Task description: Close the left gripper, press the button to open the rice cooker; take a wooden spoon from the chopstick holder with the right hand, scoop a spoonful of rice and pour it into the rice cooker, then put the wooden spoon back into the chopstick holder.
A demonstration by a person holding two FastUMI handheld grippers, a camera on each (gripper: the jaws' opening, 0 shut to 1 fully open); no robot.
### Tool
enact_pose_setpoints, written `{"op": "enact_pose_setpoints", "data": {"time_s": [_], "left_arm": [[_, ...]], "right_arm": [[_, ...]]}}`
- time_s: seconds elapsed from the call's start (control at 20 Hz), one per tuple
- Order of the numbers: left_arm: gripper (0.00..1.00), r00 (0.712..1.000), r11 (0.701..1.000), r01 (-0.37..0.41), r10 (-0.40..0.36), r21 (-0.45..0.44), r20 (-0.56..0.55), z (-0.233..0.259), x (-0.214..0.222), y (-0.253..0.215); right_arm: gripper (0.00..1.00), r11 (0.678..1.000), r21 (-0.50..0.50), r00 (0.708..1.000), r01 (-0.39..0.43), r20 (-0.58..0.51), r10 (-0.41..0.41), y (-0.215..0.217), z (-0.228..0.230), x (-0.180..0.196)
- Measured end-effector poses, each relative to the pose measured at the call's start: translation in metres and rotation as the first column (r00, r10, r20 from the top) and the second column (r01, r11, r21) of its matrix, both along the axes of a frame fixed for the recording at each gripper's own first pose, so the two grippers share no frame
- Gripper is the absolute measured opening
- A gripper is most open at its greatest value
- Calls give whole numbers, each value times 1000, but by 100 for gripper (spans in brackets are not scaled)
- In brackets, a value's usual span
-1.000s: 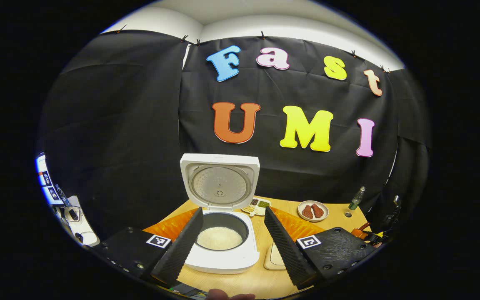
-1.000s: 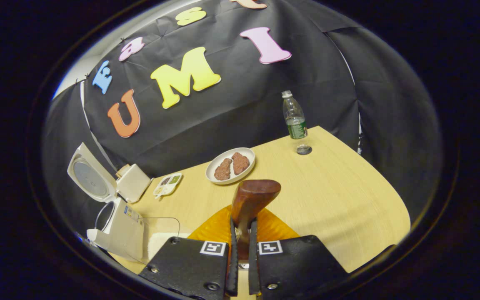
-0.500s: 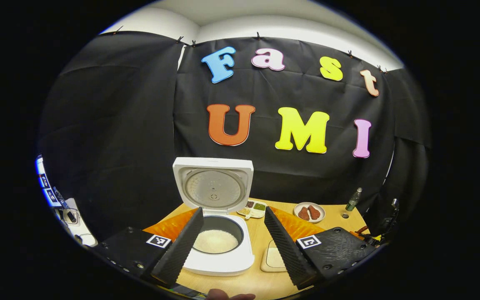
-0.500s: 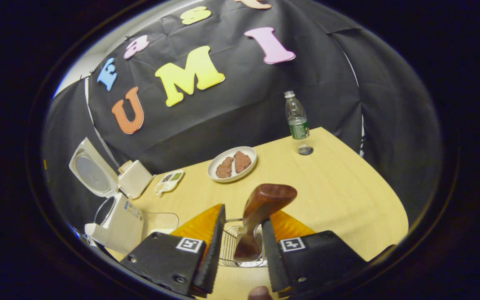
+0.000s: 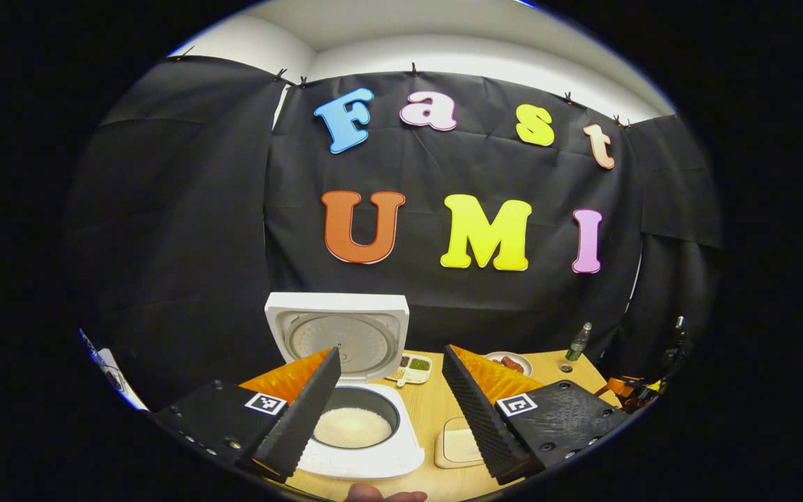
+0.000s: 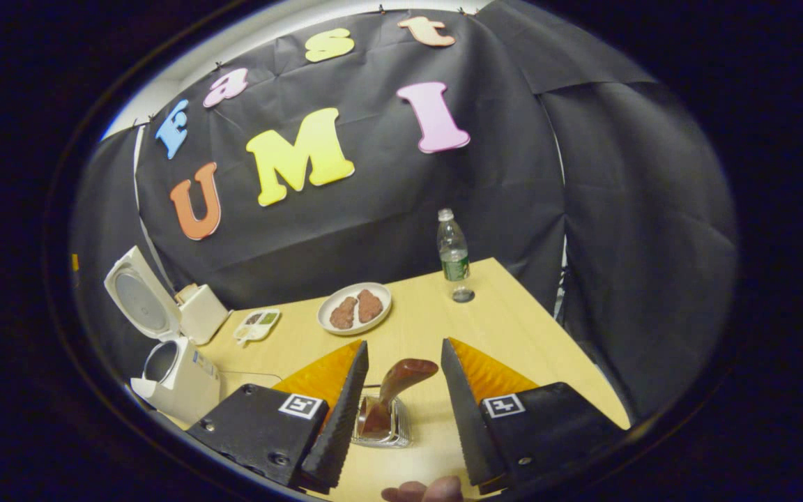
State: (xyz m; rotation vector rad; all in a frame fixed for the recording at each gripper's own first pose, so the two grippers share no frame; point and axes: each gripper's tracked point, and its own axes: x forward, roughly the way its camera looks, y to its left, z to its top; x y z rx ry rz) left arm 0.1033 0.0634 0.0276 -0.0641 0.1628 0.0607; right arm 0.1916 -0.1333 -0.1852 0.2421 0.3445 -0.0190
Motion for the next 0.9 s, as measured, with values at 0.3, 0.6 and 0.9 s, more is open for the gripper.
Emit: {"op": "enact_pose_setpoints", "data": {"time_s": [0.3, 0.6, 0.9], "left_arm": [[94, 997, 1000, -12, 14, -27, 76, 27, 41, 32], [94, 998, 999, -40, 41, -19, 47, 25, 85, 67], [94, 998, 998, -57, 56, -27, -37, -2, 140, 93]], "right_arm": [[99, 995, -65, 993, 71, 104, -64, -2, 76, -41], [100, 988, -123, 987, 94, 141, -76, 15, 112, -85], [100, 969, -172, 979, 178, 126, -157, 15, 109, -131]]}}
